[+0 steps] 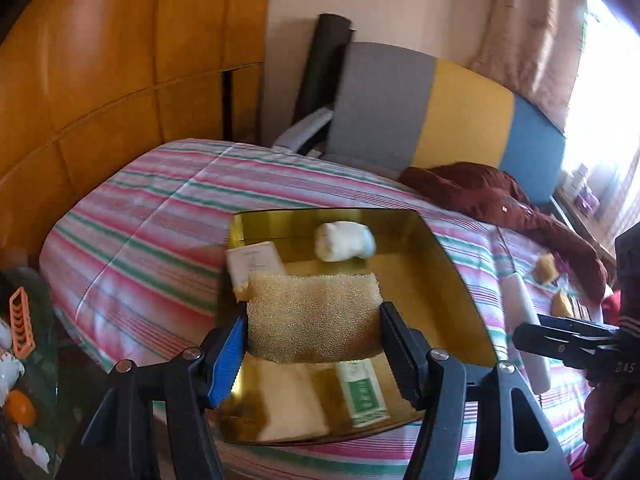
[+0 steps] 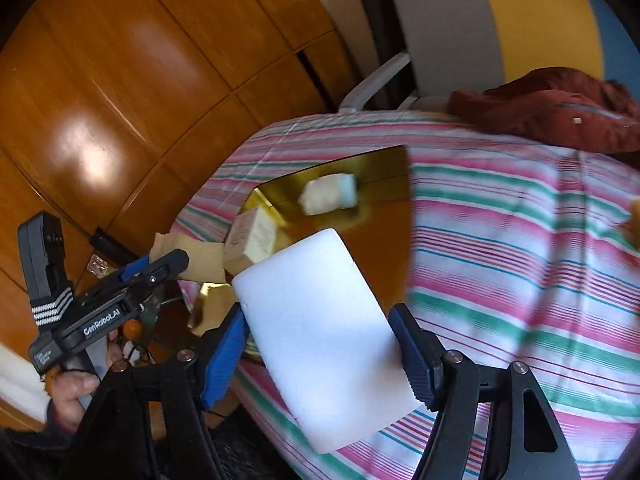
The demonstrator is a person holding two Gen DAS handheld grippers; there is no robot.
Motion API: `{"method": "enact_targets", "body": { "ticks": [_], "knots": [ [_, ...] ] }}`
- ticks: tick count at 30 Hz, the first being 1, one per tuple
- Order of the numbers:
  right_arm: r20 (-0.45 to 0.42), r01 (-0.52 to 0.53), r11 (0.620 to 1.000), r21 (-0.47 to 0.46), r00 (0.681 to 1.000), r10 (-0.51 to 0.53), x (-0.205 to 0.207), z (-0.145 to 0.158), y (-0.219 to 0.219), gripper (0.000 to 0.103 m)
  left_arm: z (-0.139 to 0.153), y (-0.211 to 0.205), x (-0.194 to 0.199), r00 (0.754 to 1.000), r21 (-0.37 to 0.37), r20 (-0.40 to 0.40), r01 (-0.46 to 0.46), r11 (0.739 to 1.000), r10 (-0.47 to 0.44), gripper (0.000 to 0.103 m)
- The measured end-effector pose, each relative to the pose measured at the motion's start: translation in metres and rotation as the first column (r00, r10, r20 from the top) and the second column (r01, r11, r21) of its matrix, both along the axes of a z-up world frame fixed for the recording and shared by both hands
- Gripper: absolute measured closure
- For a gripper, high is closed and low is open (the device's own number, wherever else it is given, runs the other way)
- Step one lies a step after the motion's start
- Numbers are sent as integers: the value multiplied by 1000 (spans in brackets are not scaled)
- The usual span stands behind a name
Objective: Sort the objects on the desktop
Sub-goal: 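Lower the sponge and white block into the tray and open both tools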
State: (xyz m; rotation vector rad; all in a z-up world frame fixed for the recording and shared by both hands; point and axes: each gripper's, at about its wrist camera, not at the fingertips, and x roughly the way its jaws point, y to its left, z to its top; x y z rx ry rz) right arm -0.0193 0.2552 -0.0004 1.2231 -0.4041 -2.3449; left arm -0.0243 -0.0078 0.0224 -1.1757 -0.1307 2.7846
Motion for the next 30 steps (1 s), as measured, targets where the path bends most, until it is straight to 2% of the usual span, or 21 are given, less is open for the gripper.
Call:
{"method": "enact_targets", "body": {
  "ticks": [6,13,15,18,20,23,26,30],
  "knots": [
    [54,26,999,-26,998,-24,-34,-9,-40,31,1,-28,-19,999,43,-6,-31,999,31,39],
    [156,107,992,-66,983,-96,-73,-30,-60,31,6,-36,-69,1000,69,-7,-14,998,14,39],
    [196,128,987,-98,975,-107,-83,-36,-63,30,2,-34,-84,1000,90,19,6,996,-8,38],
    [230,144,976,-161,968,-105,-92,-43,-69,23,-7,-31,-109,998,100,55,8,995,-13,38],
    [273,154,955,-253,958,-82,-99,-51,-70,18,-10,-30,-120,997,129,71,12,992,-21,37],
    [282,149,952,-269,957,-70,-100,-56,-74,15,-13,-29,-135,996,156,83,12,988,-25,36],
    [284,146,942,-303,957,-58,-96,-60,-74,8,-20,-28,-146,994,211,103,8,977,-30,31],
    [277,140,944,-298,959,-55,-90,-62,-74,8,-27,-23,-153,992,227,117,12,974,-40,20]
  ]
}}
